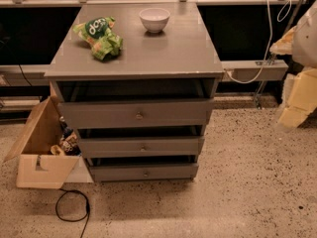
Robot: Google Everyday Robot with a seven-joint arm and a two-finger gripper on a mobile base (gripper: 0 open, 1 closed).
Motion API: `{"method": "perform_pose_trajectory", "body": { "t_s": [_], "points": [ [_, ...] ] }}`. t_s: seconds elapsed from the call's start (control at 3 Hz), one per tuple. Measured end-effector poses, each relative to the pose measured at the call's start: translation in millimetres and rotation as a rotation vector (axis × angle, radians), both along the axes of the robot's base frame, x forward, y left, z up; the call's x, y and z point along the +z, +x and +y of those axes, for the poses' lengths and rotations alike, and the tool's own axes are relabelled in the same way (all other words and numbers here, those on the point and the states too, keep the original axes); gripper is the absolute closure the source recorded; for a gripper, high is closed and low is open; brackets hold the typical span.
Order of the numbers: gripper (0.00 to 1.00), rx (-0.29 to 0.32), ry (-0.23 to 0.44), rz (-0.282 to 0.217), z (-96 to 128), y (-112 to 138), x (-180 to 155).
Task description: Open top drawer
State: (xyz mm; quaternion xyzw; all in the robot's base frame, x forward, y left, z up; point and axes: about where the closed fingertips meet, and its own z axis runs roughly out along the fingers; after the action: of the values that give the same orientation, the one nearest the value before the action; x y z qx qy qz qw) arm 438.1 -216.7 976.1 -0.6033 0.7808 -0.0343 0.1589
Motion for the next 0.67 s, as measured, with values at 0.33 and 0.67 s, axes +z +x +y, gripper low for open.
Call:
{"method": "perform_pose_trajectory", "body": {
  "t_s": [0.33, 0.67],
  "points": [
    [0.00, 0.000, 0.000, 0.000, 0.0, 0.0, 0.0],
    [0.00, 0.001, 0.032, -0.002, 0.4, -0.8, -7.2]
  ]
}}
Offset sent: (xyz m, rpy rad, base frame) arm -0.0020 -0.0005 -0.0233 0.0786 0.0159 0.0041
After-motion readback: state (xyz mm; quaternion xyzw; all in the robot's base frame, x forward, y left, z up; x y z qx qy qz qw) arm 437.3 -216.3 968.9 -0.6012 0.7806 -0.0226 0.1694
